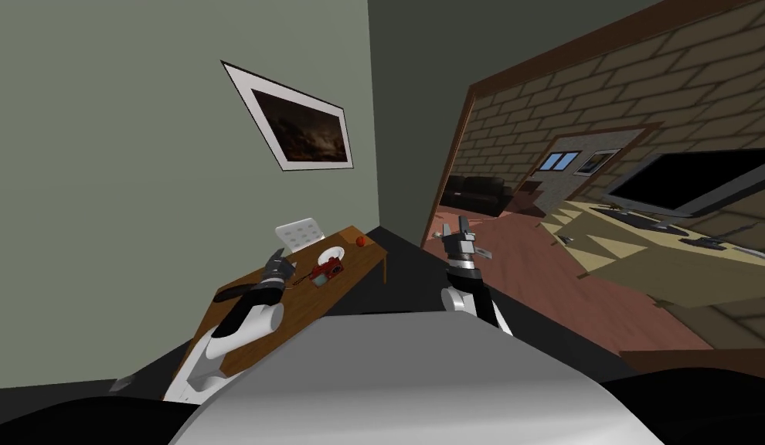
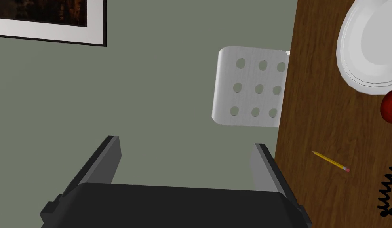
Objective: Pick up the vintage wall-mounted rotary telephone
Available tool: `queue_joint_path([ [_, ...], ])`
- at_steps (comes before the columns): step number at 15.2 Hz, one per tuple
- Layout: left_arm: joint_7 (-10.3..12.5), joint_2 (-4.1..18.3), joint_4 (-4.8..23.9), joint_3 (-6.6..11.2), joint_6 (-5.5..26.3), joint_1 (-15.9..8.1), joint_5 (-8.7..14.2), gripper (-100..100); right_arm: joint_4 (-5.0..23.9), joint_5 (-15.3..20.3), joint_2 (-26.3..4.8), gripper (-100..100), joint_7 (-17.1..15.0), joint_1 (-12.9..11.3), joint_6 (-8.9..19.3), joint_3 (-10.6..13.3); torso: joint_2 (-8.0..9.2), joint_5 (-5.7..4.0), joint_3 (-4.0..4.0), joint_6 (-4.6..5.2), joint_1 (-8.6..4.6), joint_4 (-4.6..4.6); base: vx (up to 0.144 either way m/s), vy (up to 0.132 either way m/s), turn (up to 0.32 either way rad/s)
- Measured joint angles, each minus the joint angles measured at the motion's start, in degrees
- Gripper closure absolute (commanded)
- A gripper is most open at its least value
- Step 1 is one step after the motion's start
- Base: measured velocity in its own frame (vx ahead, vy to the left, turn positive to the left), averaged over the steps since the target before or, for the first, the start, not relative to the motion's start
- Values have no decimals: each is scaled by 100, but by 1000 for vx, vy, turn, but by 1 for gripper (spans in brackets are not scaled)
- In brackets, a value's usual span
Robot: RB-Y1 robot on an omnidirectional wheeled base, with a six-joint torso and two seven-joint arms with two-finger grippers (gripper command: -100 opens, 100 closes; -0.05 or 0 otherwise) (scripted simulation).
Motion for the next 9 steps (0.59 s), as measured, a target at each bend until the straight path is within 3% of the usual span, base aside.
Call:
queue_joint_path([
  [9, 71, 10, 298, 372, 916, -30, 112, -100, 0, 0, 0, 0, 0, 0, 0, 0, -4, 0, -2, 2, -2, -1, 21, -8, -117],
])
